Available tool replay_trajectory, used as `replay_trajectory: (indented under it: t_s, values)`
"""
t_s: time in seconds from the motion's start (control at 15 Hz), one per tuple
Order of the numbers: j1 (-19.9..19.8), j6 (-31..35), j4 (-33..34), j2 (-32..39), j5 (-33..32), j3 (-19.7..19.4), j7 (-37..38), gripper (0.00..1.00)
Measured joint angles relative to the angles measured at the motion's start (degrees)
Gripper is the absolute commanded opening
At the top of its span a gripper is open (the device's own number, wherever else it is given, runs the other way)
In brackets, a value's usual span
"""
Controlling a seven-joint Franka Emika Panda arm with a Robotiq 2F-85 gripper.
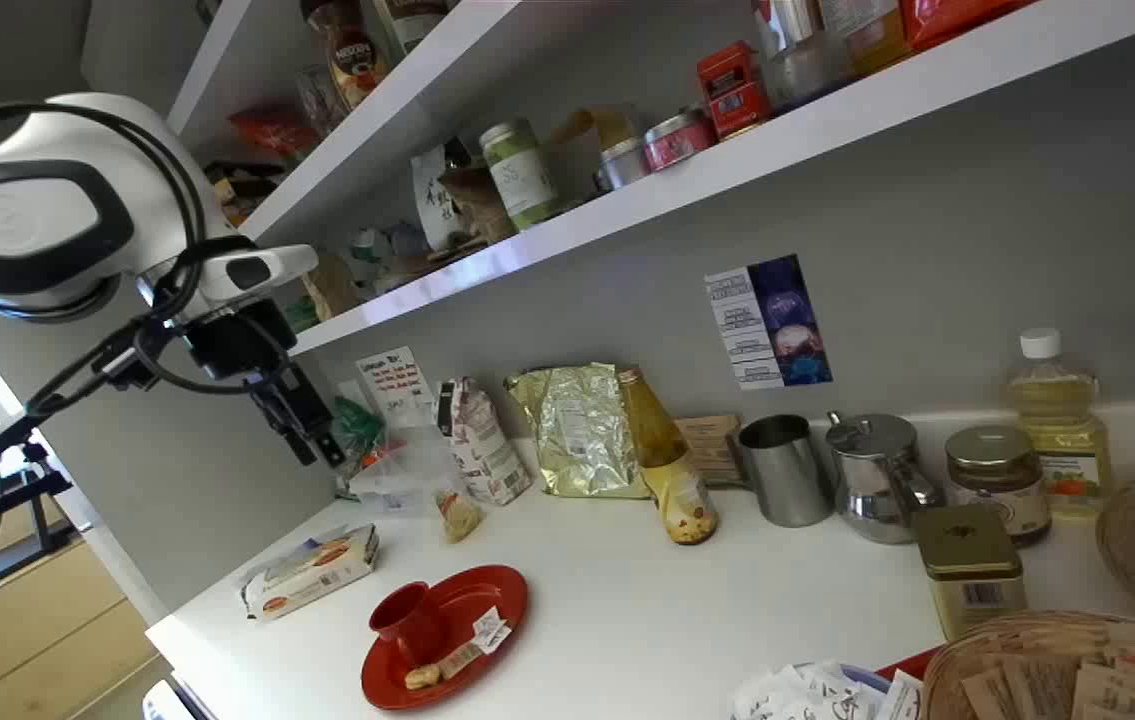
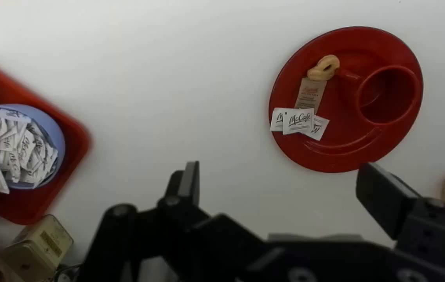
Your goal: Place the cup on the counter
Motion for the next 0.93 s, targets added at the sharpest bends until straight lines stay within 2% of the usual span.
replay_trajectory:
  t_s: [0.6, 0.93]
  values:
    - [0.03, 0.03, 0.33, 0.02, 0.00, 0.07, 0.00, 1.00]
    - [1.20, 4.60, 6.92, 2.39, -0.07, 2.63, 0.06, 1.00]
